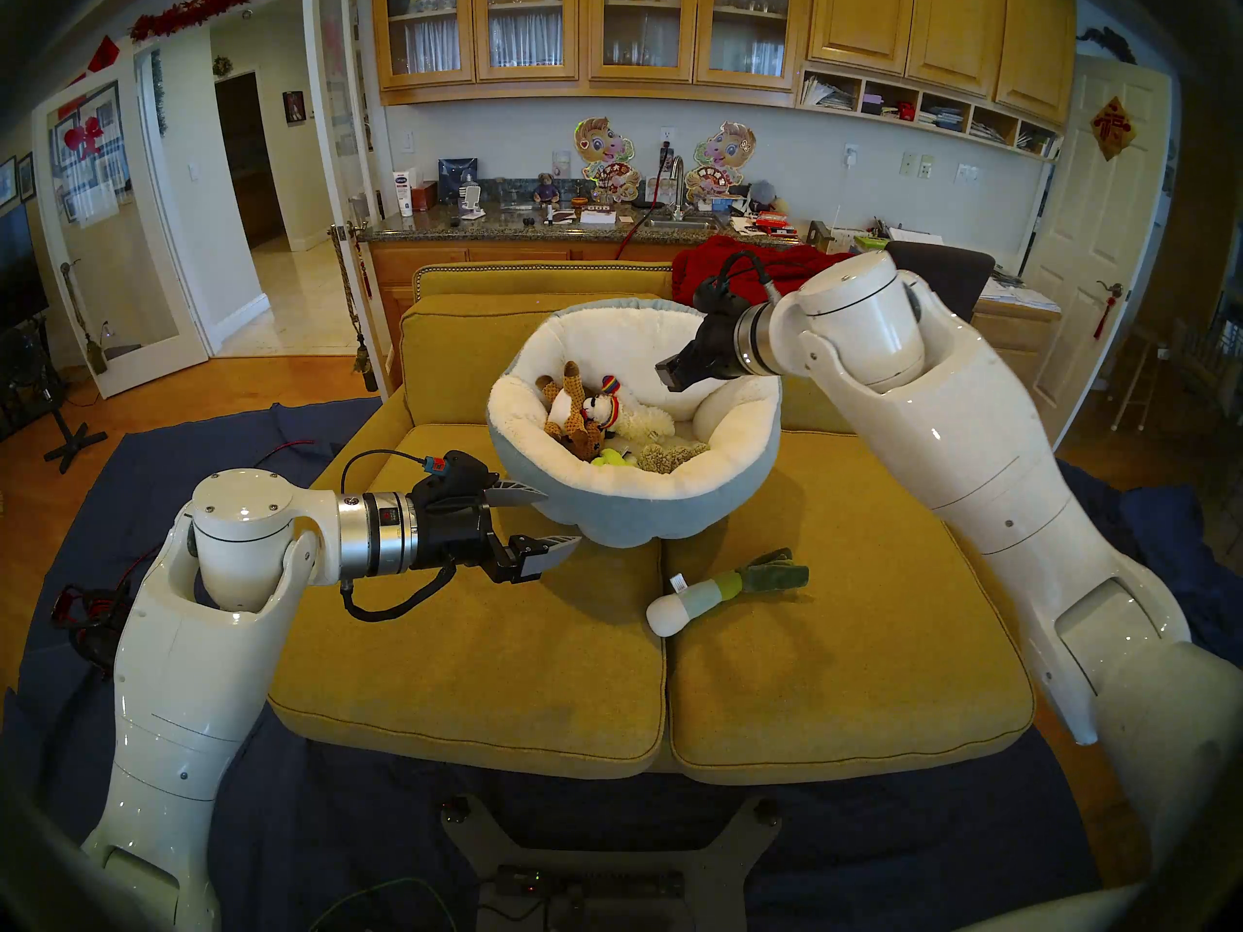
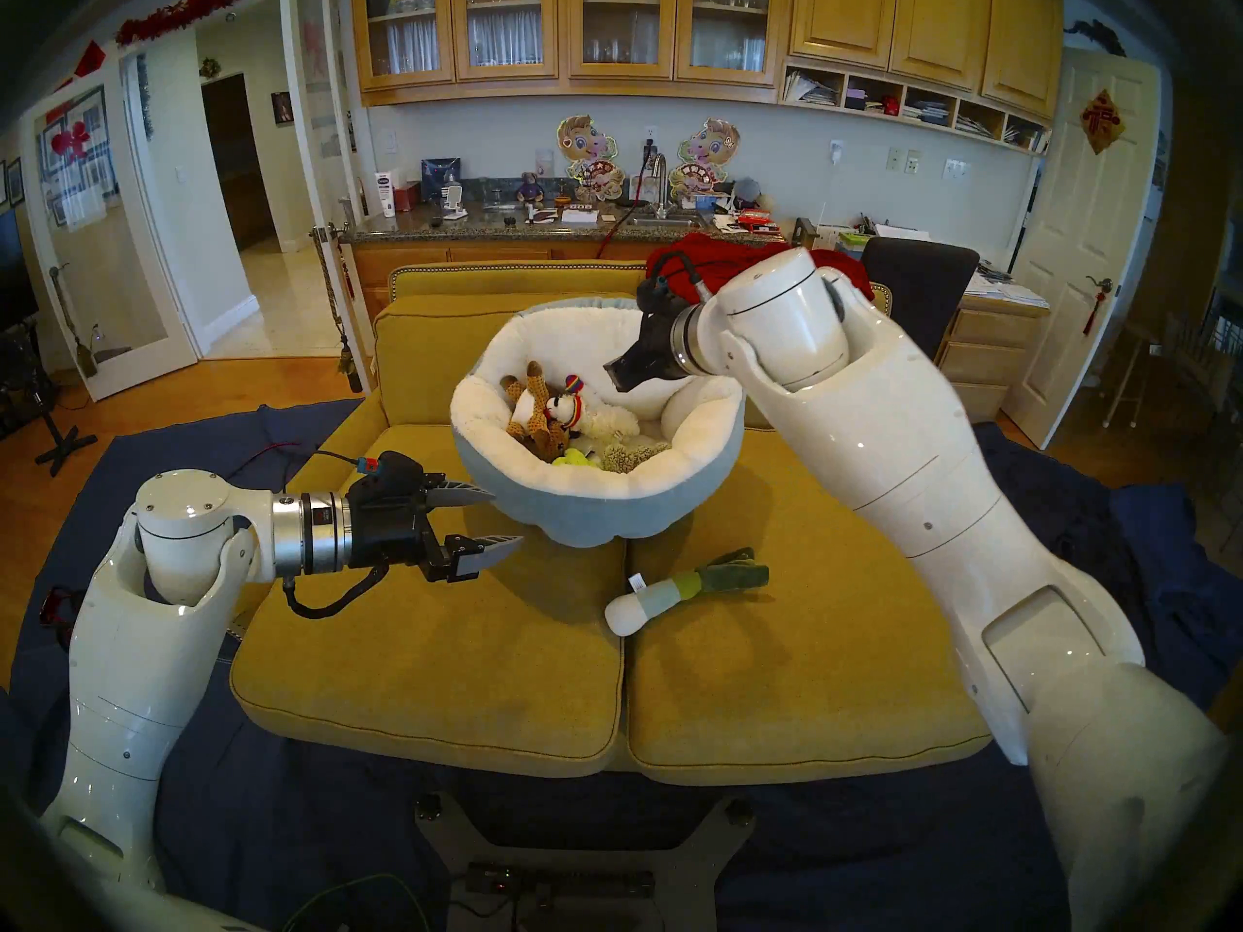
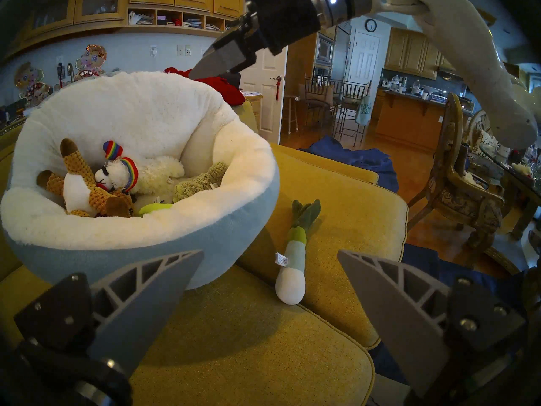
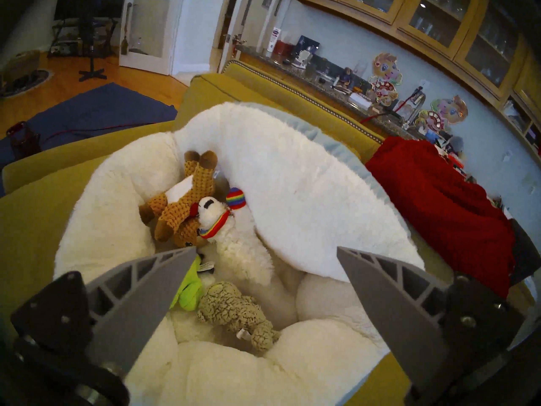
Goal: Put toys into dog bed
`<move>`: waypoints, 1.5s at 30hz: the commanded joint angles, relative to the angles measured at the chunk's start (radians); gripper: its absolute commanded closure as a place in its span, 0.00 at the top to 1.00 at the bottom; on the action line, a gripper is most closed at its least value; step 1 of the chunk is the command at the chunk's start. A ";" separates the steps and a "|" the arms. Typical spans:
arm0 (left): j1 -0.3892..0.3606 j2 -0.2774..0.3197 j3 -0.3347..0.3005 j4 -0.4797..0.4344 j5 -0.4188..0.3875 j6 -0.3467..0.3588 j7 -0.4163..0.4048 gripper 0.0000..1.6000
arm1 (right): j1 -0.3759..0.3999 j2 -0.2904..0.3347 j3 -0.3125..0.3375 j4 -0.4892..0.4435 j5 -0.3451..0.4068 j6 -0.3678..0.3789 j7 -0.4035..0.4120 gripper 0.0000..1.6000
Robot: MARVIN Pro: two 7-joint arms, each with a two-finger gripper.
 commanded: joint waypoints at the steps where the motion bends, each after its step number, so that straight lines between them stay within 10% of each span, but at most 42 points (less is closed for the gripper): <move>1: -0.023 0.002 -0.012 -0.020 -0.004 0.000 0.001 1.00 | -0.006 0.118 0.061 -0.110 -0.009 -0.003 0.100 1.00; 26: -0.024 -0.001 -0.014 -0.023 -0.001 0.005 -0.002 1.00 | -0.086 0.388 0.099 -0.186 -0.097 -0.003 0.435 1.00; 45: -0.025 -0.003 -0.016 -0.024 0.002 0.009 -0.003 1.00 | -0.052 0.397 -0.006 -0.110 -0.123 -0.003 0.525 1.00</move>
